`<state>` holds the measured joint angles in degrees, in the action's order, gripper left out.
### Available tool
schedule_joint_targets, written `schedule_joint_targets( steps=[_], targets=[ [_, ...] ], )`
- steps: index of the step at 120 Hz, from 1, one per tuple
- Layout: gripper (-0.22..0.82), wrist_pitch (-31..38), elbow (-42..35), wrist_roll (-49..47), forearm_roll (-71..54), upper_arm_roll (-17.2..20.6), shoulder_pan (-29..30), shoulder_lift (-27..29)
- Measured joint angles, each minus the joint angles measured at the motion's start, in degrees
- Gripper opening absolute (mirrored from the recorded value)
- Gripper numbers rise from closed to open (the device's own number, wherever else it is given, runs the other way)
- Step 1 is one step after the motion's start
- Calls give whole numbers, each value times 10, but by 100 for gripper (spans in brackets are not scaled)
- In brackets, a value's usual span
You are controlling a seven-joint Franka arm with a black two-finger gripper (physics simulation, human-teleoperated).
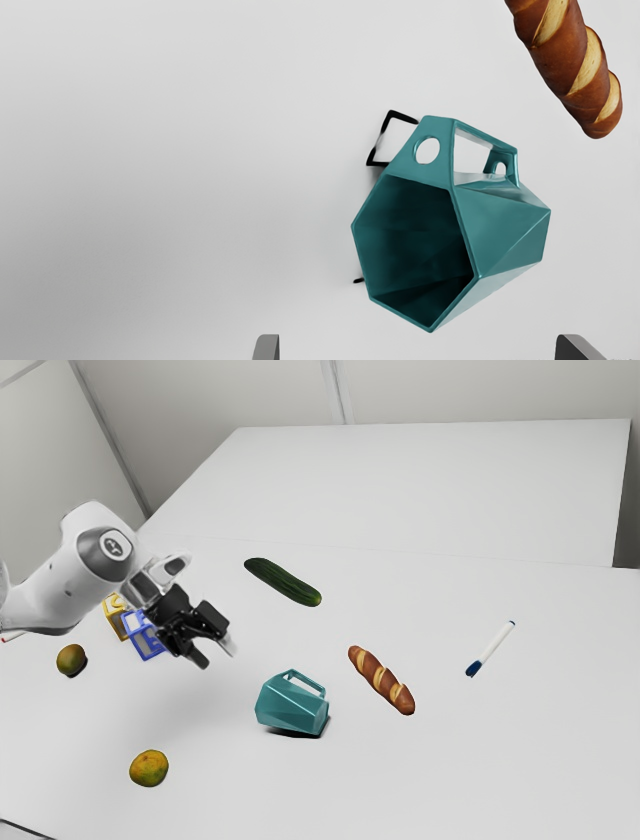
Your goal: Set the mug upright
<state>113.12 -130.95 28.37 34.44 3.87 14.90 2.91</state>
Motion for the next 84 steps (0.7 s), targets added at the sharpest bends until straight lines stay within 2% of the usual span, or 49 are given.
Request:
schedule_joint_targets(
  steps=[31,84],
  targets=[
    [60,13,-14,97,62,2,-7,-53],
    [59,-6,-16,194,169,13,-30,-88]
  ],
)
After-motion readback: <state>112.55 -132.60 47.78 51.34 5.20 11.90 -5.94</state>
